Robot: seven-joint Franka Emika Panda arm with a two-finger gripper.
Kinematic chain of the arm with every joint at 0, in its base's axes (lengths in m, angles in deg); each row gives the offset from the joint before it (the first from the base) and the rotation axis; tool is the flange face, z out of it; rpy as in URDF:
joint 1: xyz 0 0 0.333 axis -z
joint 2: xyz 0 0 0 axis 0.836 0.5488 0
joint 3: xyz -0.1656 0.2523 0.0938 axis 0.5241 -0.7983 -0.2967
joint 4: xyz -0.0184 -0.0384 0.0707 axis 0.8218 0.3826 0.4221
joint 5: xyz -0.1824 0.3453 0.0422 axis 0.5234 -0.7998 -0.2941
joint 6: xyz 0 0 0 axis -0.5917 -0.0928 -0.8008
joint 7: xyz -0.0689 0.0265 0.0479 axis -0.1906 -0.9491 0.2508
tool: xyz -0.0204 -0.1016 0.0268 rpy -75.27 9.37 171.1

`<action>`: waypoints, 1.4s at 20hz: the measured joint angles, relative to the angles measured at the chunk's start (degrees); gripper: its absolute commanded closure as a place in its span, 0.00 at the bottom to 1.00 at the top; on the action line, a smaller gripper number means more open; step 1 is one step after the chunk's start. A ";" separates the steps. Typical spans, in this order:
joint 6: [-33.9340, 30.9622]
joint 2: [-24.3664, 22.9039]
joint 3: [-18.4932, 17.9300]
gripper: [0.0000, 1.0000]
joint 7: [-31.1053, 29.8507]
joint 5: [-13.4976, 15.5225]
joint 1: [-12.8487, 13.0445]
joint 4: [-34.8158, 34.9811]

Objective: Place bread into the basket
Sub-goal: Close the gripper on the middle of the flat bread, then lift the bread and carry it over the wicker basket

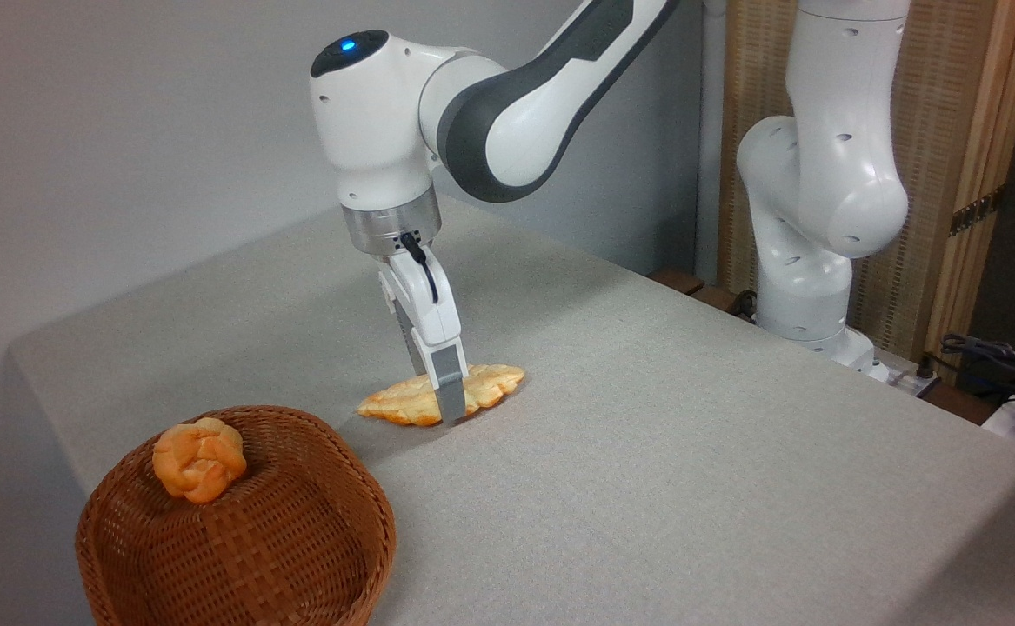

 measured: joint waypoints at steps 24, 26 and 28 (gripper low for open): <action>0.04 1.26 0.00 0.53 1.00 0.00 1.47 0.00; 0.05 0.98 -0.10 0.53 1.00 0.00 1.46 -0.11; 0.05 0.17 -0.36 0.53 1.00 0.00 1.46 -0.39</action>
